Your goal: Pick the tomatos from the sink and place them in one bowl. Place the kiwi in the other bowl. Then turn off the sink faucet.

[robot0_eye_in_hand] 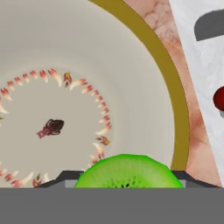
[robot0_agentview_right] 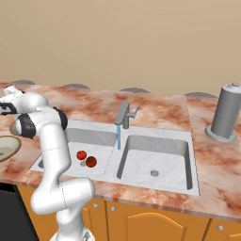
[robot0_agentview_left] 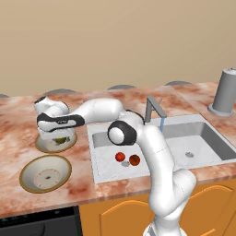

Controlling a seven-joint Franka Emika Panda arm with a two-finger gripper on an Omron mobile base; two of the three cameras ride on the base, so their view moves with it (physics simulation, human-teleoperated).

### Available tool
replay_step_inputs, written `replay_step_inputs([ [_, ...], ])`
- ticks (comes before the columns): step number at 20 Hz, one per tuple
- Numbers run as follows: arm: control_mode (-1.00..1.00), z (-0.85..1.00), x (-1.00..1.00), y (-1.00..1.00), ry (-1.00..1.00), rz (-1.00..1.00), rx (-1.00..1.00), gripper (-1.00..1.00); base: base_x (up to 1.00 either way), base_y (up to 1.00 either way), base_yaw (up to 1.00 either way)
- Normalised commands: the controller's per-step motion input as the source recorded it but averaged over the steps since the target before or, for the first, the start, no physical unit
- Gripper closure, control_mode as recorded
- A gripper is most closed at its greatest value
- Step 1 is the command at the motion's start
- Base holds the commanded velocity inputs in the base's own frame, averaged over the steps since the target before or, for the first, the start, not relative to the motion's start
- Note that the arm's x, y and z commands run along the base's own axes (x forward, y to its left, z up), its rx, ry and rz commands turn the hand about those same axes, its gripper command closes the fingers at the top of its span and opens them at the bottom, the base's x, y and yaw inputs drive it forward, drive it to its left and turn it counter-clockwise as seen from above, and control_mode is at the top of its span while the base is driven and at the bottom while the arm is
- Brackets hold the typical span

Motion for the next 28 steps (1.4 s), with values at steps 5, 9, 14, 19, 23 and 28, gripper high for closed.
replay_step_inputs([
  [5,-1.0,-0.17,0.13,0.0,0.0,0.01,0.0,1.0,0.0,0.0,0.0],
  [9,-1.0,-0.16,0.11,0.0,0.0,0.01,0.0,1.0,0.0,0.0,0.0],
  [14,-1.0,-0.19,0.1,0.0,0.01,0.0,0.0,1.0,0.0,0.0,0.0],
  [19,-1.0,-0.14,0.03,0.03,0.03,0.0,0.0,-1.0,0.0,0.0,0.0],
  [23,-1.0,0.0,0.0,0.0,0.02,0.0,0.0,-1.0,0.0,0.0,0.0],
  [28,-1.0,0.01,0.0,0.0,0.0,0.01,0.0,-1.0,0.0,0.0,0.0],
])
